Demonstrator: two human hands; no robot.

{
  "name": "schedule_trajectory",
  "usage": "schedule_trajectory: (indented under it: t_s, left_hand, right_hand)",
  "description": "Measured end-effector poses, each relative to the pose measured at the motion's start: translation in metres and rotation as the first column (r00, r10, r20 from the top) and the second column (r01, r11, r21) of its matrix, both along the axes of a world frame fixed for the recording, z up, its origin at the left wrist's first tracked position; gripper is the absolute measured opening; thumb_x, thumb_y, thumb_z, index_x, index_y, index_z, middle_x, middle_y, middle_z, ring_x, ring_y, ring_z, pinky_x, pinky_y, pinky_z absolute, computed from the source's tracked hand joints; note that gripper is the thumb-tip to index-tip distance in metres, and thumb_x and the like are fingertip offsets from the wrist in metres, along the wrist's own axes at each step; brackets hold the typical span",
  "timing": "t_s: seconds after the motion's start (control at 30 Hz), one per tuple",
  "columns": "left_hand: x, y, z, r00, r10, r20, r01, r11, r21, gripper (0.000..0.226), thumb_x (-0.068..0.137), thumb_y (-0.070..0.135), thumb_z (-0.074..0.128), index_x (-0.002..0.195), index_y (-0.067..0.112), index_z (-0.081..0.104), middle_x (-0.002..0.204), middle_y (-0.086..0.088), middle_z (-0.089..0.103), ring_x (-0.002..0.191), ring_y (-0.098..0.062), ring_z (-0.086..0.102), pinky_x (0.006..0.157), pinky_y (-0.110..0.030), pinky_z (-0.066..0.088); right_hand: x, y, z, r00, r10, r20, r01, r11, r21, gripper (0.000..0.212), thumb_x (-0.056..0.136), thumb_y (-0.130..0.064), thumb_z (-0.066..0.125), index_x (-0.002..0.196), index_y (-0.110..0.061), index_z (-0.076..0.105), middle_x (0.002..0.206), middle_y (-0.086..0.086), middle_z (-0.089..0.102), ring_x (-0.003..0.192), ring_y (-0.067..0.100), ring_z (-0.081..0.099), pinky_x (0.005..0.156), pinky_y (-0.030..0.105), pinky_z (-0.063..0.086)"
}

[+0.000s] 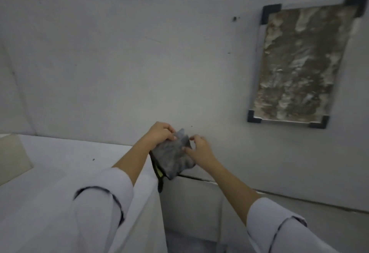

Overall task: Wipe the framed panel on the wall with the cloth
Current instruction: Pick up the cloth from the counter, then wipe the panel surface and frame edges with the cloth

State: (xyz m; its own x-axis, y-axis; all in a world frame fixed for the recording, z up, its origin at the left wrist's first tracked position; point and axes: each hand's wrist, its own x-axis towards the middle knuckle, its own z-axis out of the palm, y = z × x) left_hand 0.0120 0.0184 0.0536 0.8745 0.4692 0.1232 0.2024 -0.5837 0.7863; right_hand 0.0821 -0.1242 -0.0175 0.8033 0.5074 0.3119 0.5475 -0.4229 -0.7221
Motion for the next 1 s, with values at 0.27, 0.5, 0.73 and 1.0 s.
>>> schedule_trajectory:
  t_s: [0.27,0.5,0.73,1.0]
  left_hand:
    - [0.007,-0.120,0.035,0.975,-0.213,0.056,0.211,0.977,0.033,0.016,0.076,0.000,0.072,0.076,0.016,0.068,0.085,-0.011,0.068,0.084,-0.026,0.064,0.079,-0.039,0.055]
    - [0.023,-0.190,0.050,0.948,-0.251,0.197,0.244,0.968,0.061,0.018,0.073,0.002,0.077,0.076,0.018,0.069,0.086,-0.009,0.070,0.088,-0.024,0.066,0.076,-0.031,0.053]
    - [0.058,-0.222,0.090,0.893,-0.302,0.334,0.244,0.948,0.206,0.017,0.078,0.004,0.072,0.091,0.015,0.071,0.087,-0.004,0.070,0.087,-0.018,0.066,0.074,-0.023,0.050]
    - [0.092,-0.209,0.124,0.764,-0.389,0.516,-0.109,0.710,0.696,0.058,0.078,0.002,0.069,0.133,0.008,0.051,0.141,-0.016,0.046,0.130,-0.033,0.038,0.100,-0.044,0.044]
  right_hand:
    - [-0.018,-0.121,0.048,0.994,-0.068,-0.089,0.084,0.978,0.191,0.019,0.089,-0.019,0.063,0.094,-0.010,0.048,0.091,0.003,0.053,0.086,0.017,0.051,0.061,0.024,0.038]
    - [-0.003,-0.199,0.082,0.986,-0.166,-0.015,0.165,0.962,0.217,0.008,0.084,-0.009,0.063,0.087,-0.004,0.058,0.080,0.006,0.057,0.077,0.020,0.056,0.060,0.026,0.044]
    - [0.029,-0.232,0.134,0.922,-0.318,0.221,0.259,0.931,0.258,0.013,0.084,-0.005,0.058,0.074,-0.006,0.050,0.068,0.001,0.049,0.063,0.010,0.043,0.051,0.015,0.035]
    - [0.070,-0.257,0.212,0.627,-0.388,0.675,0.331,0.918,0.220,0.010,0.079,0.004,0.053,0.075,-0.004,0.057,0.080,0.009,0.049,0.069,0.024,0.045,0.060,0.034,0.038]
